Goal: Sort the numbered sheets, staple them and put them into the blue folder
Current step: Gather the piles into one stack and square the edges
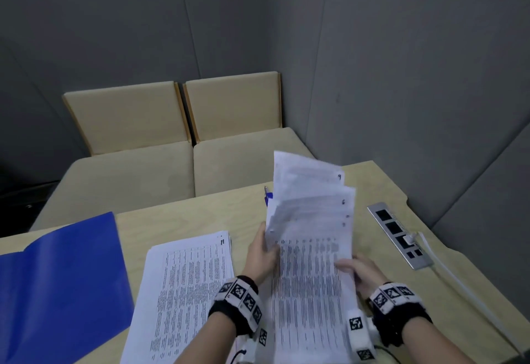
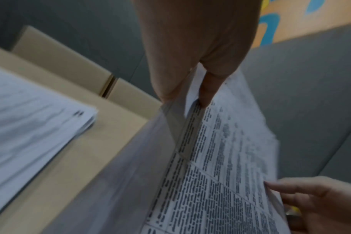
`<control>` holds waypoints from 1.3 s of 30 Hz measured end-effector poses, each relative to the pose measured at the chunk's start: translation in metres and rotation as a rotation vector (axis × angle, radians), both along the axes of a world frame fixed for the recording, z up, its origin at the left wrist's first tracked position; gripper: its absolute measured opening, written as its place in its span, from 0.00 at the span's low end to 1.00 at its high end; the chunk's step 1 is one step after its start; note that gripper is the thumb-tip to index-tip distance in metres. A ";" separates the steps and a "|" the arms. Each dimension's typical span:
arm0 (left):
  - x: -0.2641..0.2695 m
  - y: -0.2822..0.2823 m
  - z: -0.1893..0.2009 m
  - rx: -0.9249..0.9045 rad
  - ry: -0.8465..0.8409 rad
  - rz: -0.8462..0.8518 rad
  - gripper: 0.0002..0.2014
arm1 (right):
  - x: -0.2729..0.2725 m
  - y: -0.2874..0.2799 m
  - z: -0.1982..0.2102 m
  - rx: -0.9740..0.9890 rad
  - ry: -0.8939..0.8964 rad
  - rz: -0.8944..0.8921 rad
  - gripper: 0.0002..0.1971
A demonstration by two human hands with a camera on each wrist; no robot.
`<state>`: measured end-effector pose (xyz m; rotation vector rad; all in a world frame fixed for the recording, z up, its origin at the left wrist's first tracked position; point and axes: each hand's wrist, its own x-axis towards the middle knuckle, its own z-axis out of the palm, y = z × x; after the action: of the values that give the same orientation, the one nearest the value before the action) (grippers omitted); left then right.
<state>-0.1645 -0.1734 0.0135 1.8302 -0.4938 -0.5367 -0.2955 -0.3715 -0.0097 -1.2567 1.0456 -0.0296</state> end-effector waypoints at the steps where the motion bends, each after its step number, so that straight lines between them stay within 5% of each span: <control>1: 0.004 0.002 0.014 -0.064 -0.019 -0.015 0.28 | 0.004 -0.003 0.014 0.039 -0.112 -0.023 0.17; 6: 0.023 0.009 0.074 -0.278 -0.072 -0.001 0.24 | 0.025 -0.018 0.084 0.047 -0.529 0.051 0.47; 12: 0.024 0.006 0.093 -0.357 -0.188 0.107 0.20 | 0.036 -0.007 0.130 -0.116 -0.707 0.037 0.42; 15: 0.023 0.006 0.084 -0.349 -0.136 0.139 0.22 | 0.031 0.001 0.133 -0.117 -0.763 0.029 0.30; 19: 0.027 0.007 0.070 -0.340 0.074 0.151 0.22 | 0.030 0.003 0.126 -0.244 -0.638 0.135 0.28; 23: 0.029 0.006 0.068 -0.292 0.182 0.136 0.13 | 0.034 0.003 0.120 -0.210 -0.564 0.065 0.09; 25: 0.028 0.005 0.071 -0.299 0.188 0.142 0.14 | 0.030 0.007 0.126 -0.142 -0.616 0.063 0.13; 29: 0.018 0.000 0.075 -0.250 0.078 0.145 0.31 | 0.031 0.010 0.120 -0.196 -0.557 0.039 0.24; 32: 0.008 -0.005 0.073 -0.267 0.008 0.195 0.28 | 0.037 0.013 0.110 -0.253 -0.528 -0.010 0.34; 39: 0.007 -0.003 0.052 -0.218 0.001 0.264 0.20 | 0.041 0.022 0.099 -0.272 -0.434 -0.077 0.25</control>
<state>-0.1577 -0.1764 0.0654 1.6530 -0.2903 -0.2918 -0.2542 -0.3494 0.0896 -1.3741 0.7256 -0.4967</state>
